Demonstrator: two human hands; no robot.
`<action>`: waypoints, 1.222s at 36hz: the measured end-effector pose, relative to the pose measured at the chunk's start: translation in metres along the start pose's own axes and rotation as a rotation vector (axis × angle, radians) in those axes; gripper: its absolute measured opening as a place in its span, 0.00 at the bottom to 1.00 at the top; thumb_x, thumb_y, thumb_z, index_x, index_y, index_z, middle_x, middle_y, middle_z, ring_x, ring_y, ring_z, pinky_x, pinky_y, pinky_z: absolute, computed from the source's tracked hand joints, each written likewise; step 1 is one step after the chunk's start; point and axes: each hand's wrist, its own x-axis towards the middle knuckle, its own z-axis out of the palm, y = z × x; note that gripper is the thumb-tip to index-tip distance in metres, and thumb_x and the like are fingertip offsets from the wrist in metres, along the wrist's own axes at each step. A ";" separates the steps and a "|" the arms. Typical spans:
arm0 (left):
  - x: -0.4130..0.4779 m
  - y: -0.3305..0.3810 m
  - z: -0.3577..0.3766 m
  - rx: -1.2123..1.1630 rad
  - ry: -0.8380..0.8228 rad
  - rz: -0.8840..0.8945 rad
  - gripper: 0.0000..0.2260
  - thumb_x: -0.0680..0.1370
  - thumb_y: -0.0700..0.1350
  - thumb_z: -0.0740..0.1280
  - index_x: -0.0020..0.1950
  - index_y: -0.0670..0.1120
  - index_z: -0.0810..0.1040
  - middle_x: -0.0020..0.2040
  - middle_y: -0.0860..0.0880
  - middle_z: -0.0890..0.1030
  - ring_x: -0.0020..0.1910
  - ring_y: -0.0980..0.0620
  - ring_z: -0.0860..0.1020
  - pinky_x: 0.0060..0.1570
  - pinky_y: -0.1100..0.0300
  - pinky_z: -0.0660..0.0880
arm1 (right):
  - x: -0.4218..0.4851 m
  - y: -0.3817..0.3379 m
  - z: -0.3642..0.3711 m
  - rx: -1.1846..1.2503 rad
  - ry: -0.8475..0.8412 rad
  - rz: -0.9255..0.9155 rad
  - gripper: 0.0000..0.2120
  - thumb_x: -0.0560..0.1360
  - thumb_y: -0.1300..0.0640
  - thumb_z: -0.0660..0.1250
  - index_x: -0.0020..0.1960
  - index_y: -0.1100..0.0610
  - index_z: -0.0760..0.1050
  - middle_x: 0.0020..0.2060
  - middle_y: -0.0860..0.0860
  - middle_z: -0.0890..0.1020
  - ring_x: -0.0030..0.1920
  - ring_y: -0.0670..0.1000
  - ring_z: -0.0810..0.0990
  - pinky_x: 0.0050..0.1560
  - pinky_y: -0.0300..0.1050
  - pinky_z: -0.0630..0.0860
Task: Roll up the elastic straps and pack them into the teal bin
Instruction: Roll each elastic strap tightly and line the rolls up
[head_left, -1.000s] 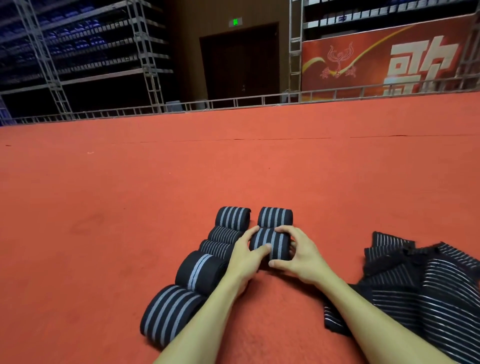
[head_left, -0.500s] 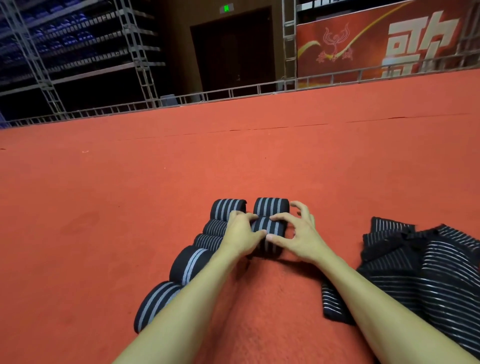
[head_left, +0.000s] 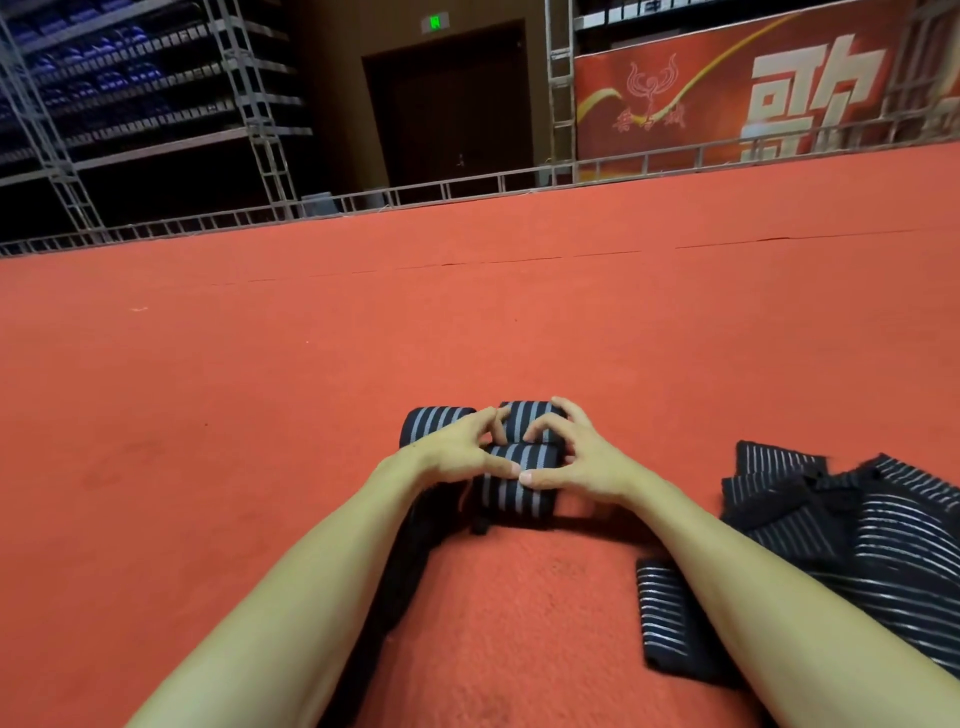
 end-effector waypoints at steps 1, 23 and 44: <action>0.001 -0.001 -0.001 -0.019 -0.007 -0.006 0.19 0.73 0.47 0.76 0.57 0.45 0.71 0.78 0.56 0.61 0.77 0.51 0.61 0.74 0.49 0.61 | 0.001 0.000 -0.001 -0.012 -0.018 0.006 0.25 0.57 0.33 0.75 0.51 0.35 0.73 0.75 0.46 0.51 0.76 0.50 0.58 0.74 0.56 0.63; 0.008 0.004 -0.001 0.121 0.038 0.042 0.25 0.79 0.51 0.68 0.75 0.52 0.67 0.77 0.57 0.58 0.74 0.53 0.61 0.74 0.51 0.60 | 0.005 -0.006 -0.006 -0.200 0.041 0.039 0.40 0.70 0.39 0.74 0.75 0.48 0.62 0.75 0.47 0.56 0.75 0.54 0.54 0.74 0.51 0.56; -0.037 0.051 0.013 0.475 0.190 0.211 0.14 0.81 0.50 0.65 0.65 0.47 0.76 0.70 0.48 0.70 0.69 0.47 0.65 0.69 0.53 0.63 | -0.056 -0.064 -0.053 -0.562 -0.009 0.037 0.23 0.77 0.46 0.70 0.67 0.56 0.74 0.65 0.52 0.78 0.64 0.53 0.75 0.56 0.37 0.65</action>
